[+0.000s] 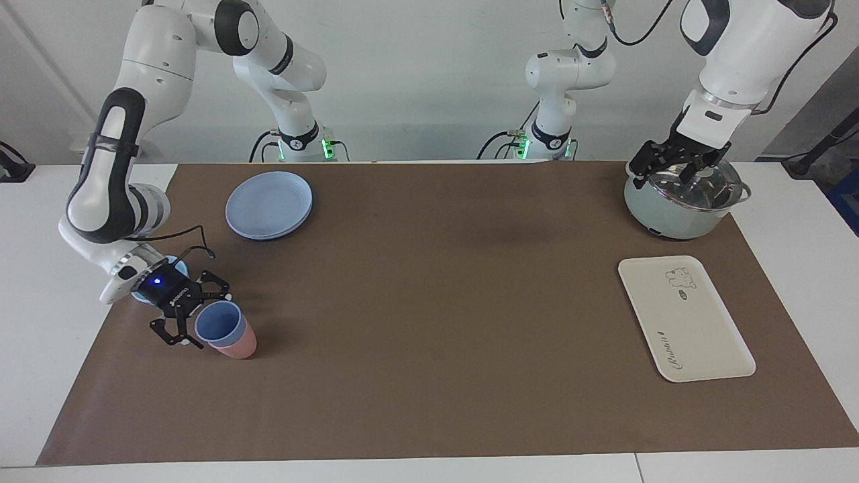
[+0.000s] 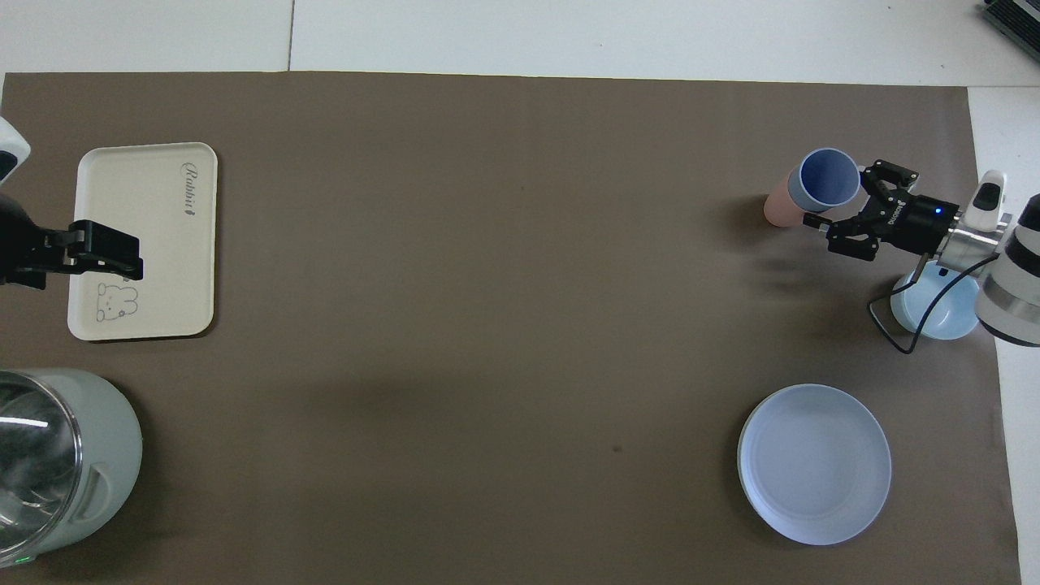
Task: Place cup on tray
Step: 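Reach the right gripper to the nested blue and pink cups and grasp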
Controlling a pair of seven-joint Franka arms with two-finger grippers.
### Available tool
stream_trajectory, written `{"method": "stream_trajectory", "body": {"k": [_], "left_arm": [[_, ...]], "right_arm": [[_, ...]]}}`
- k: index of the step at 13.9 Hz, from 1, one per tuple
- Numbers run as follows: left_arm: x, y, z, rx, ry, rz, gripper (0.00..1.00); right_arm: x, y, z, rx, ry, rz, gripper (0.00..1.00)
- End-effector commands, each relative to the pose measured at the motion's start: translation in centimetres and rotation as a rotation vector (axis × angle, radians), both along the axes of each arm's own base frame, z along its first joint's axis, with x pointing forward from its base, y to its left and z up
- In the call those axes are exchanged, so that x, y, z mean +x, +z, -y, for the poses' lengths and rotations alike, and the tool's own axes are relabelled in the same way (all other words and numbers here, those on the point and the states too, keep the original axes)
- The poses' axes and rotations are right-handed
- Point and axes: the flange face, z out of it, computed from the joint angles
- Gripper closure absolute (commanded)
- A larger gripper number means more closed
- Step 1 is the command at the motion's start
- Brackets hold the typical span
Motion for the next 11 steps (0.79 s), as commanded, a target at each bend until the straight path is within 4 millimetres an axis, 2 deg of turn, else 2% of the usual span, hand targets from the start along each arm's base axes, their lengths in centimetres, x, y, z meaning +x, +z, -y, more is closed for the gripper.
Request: {"method": "stream_trajectory", "body": {"k": [1,5,6,7,8,9,11], "left_arm": [[-0.8,0.1,0.3,0.001,0.002,0.015,0.0],[-0.8,0.1,0.5,0.001,-0.001,0.015,0.0],[-0.8,0.1,0.5,0.001,-0.006,0.015,0.0],[-0.9,0.0,0.5,0.001,0.002,0.006,0.0],[-1.0,0.0,0.7,0.002,-0.001,0.004,0.0],[-1.1,0.0,0.8,0.002,-0.007,0.003,0.0],[-1.0,0.0,1.2,0.002,-0.013,0.006,0.0]], "right_arm": [[0.2,-1.7,-0.4,0.008,-0.025,0.022,0.0],[0.2,-2.1,-0.9,-0.006,-0.03,0.017,0.01],[0.2,-2.1,-0.9,-0.007,-0.029,0.018,0.36],[0.2,-2.0,-1.0,-0.008,-0.025,0.019,0.83],[0.4,-1.9,-1.4,-0.007,-0.021,0.018,1.0],[0.7,-1.4,-1.6,-0.007,-0.021,0.022,1.0],[1.2,1.1,-2.4,-0.002,-0.027,0.014,1.0]]}}
